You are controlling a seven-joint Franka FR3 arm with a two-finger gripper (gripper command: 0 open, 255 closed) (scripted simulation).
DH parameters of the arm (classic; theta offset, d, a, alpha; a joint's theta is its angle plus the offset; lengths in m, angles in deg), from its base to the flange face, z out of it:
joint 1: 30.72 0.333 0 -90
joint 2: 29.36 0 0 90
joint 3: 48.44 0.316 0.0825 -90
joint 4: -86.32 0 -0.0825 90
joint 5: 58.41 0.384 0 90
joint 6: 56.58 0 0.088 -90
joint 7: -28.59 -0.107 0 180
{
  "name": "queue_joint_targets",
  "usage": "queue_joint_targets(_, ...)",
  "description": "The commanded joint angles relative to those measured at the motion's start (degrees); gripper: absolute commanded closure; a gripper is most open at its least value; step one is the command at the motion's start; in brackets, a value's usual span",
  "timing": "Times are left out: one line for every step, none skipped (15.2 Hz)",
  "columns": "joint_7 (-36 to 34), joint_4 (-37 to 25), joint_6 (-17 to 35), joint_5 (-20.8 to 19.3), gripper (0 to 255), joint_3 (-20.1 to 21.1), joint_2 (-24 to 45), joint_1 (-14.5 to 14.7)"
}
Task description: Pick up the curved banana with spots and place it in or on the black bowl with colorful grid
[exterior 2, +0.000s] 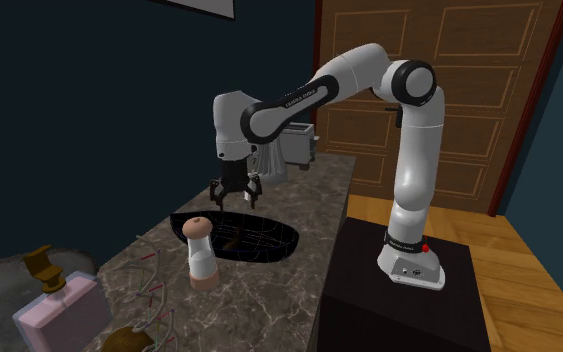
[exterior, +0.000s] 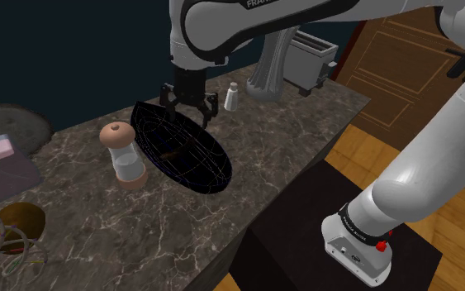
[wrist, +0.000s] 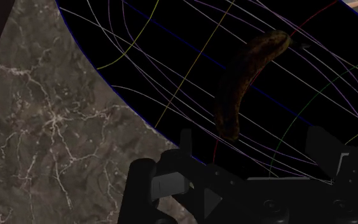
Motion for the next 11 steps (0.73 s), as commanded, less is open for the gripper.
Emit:
queue_joint_targets(0.34, -2.10, -2.87, 0.41, 0, -0.12, -0.84, -0.29)
queue_joint_targets(0.50, -3.59, -4.75, 0.63, 0, -0.21, -1.29, -0.46)
queue_joint_targets(0.59, -4.82, -6.23, 0.75, 0, -0.28, -1.58, -0.58)
queue_joint_targets(0.59, -4.82, -6.23, 0.75, 0, -0.28, -1.58, -0.58)
queue_joint_targets(0.59, -4.81, -6.23, 0.76, 0, -0.28, -1.58, -0.58)
queue_joint_targets(0.59, -4.82, -6.23, 0.75, 0, -0.28, -1.58, -0.58)
queue_joint_targets(0.59, -4.82, -6.23, 0.75, 0, -0.28, -1.58, -0.58)
queue_joint_targets(0.59, -4.82, -6.23, 0.75, 0, -0.28, -1.58, -0.58)
queue_joint_targets(0.59, -4.82, -6.23, 0.75, 0, -0.28, -1.58, -0.58)
queue_joint_targets(0.59, -4.82, -6.23, 0.75, 0, -0.28, -1.58, -0.58)
queue_joint_targets(0.59, -4.82, -6.23, 0.75, 0, -0.28, -1.58, -0.58)
